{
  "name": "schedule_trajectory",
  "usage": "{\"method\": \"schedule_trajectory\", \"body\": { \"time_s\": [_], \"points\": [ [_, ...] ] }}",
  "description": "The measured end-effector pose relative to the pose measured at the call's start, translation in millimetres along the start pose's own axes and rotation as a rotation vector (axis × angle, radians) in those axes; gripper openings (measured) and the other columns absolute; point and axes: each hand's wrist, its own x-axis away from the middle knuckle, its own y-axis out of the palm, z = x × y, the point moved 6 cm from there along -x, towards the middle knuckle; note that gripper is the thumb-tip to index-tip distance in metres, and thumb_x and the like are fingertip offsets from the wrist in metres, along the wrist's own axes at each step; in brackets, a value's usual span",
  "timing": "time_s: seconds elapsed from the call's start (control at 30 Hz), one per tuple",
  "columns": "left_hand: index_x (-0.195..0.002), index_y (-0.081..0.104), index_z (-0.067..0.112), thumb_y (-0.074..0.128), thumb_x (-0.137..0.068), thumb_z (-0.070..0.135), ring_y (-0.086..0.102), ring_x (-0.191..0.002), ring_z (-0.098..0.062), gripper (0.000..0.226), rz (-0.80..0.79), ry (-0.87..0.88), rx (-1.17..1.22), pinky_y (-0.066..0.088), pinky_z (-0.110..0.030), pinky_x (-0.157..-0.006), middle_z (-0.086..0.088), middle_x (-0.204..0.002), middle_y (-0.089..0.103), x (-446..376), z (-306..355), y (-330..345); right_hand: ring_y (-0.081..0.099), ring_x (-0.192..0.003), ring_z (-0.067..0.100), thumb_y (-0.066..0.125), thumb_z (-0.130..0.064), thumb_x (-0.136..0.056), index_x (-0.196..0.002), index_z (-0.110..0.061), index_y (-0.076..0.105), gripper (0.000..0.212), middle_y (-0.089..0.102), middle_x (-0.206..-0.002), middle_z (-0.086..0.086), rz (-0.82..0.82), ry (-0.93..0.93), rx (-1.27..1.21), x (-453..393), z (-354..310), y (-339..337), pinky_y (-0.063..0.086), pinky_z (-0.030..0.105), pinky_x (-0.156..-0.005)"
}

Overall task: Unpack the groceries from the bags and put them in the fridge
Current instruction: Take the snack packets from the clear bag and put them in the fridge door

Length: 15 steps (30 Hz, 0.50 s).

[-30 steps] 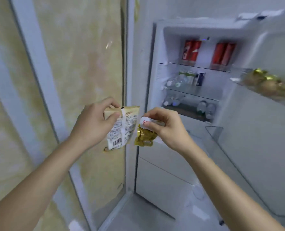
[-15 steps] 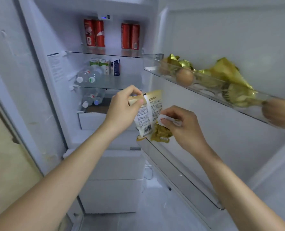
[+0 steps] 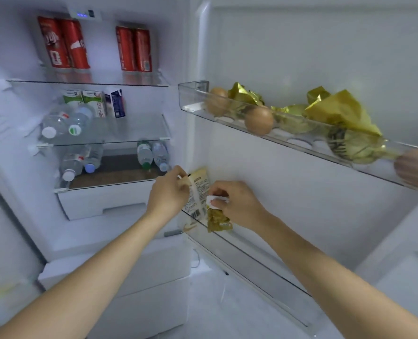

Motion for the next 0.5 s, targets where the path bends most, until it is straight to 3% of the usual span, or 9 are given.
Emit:
{"method": "schedule_trajectory", "body": {
  "time_s": [0.1, 0.27, 0.4, 0.5],
  "points": [
    [-0.108, 0.05, 0.028, 0.064, -0.084, 0.014, 0.056, -0.089, -0.023, 0.031, 0.02, 0.117, -0.179, 0.042, -0.036, -0.056, 0.002, -0.099, 0.062, 0.3, -4.6, -3.7, 0.068, -0.093, 0.014, 0.072, -0.013, -0.091, -0.102, -0.022, 0.073, 0.015, 0.073, -0.099, -0.007, -0.037, -0.024, 0.14, -8.0, -2.0, 15.1, 0.059, 0.037, -0.087],
    [-0.127, 0.052, 0.022, 0.07, -0.086, 0.026, 0.051, -0.105, -0.024, 0.044, 0.121, 0.251, -0.375, 0.037, -0.035, -0.069, 0.0, -0.113, 0.054, 19.8, -0.8, -33.1, 0.063, -0.109, 0.025, 0.068, -0.009, -0.093, -0.118, -0.014, 0.071, 0.026, 0.067, -0.12, 0.002, -0.004, -0.198, 0.25, -15.4, -27.3, 17.0, 0.055, 0.041, -0.091],
    [-0.135, 0.054, 0.023, 0.064, -0.091, 0.04, 0.051, -0.113, -0.025, 0.048, 0.151, 0.209, -0.516, 0.047, -0.042, -0.083, 0.001, -0.121, 0.056, 47.9, -0.9, -72.2, 0.063, -0.104, 0.023, 0.066, -0.021, -0.096, -0.118, -0.015, 0.07, 0.023, 0.069, -0.113, 0.002, 0.009, -0.359, 0.16, -19.3, -62.5, 12.2, 0.055, 0.045, -0.086],
    [-0.139, 0.053, 0.027, 0.062, -0.092, 0.047, 0.048, -0.125, -0.023, 0.051, 0.14, 0.09, -0.536, 0.048, -0.043, -0.093, 0.004, -0.132, 0.055, 83.5, -12.5, -108.4, 0.059, -0.115, 0.021, 0.064, -0.045, -0.096, -0.134, -0.021, 0.062, 0.045, 0.067, -0.124, -0.001, -0.066, -0.468, 0.105, -18.7, -101.7, 21.3, 0.052, 0.042, -0.093]
  ]
}}
